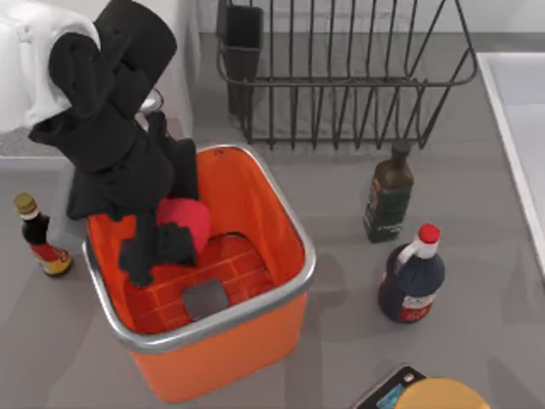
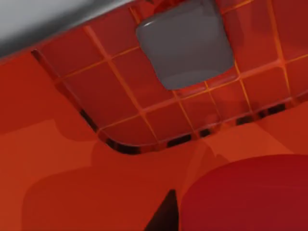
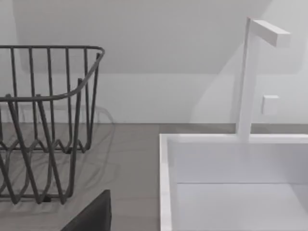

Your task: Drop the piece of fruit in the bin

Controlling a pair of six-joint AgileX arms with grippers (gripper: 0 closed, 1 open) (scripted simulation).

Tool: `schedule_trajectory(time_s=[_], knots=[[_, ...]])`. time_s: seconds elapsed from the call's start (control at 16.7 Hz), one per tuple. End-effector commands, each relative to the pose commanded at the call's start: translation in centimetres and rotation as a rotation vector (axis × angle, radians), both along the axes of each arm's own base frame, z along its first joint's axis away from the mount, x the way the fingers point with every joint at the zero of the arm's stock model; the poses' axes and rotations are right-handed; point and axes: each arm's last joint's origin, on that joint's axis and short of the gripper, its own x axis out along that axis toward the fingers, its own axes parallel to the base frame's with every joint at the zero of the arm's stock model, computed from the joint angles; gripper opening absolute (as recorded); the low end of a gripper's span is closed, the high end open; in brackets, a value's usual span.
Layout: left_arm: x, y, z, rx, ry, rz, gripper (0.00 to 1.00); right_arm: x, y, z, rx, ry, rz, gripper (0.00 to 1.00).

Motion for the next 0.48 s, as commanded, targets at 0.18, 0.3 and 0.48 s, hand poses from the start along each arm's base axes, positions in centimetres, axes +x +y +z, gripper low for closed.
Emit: schedule_trajectory(time_s=[0.18,0.3,0.48], knots=[[0.0,0.0,0.0,0.0,0.0,0.0,0.23,0.0,0.0,0.0,0.0,0.0,0.0,1.0],[0.0,0.0,0.0,0.0,0.0,0.0,0.38,0.0,0.0,0.0,0.0,0.0,0.0,1.0],[0.0,0.0,0.0,0.0,0.0,0.0,0.6,0.0,0.0,0.0,0.0,0.0,0.0,1.0]])
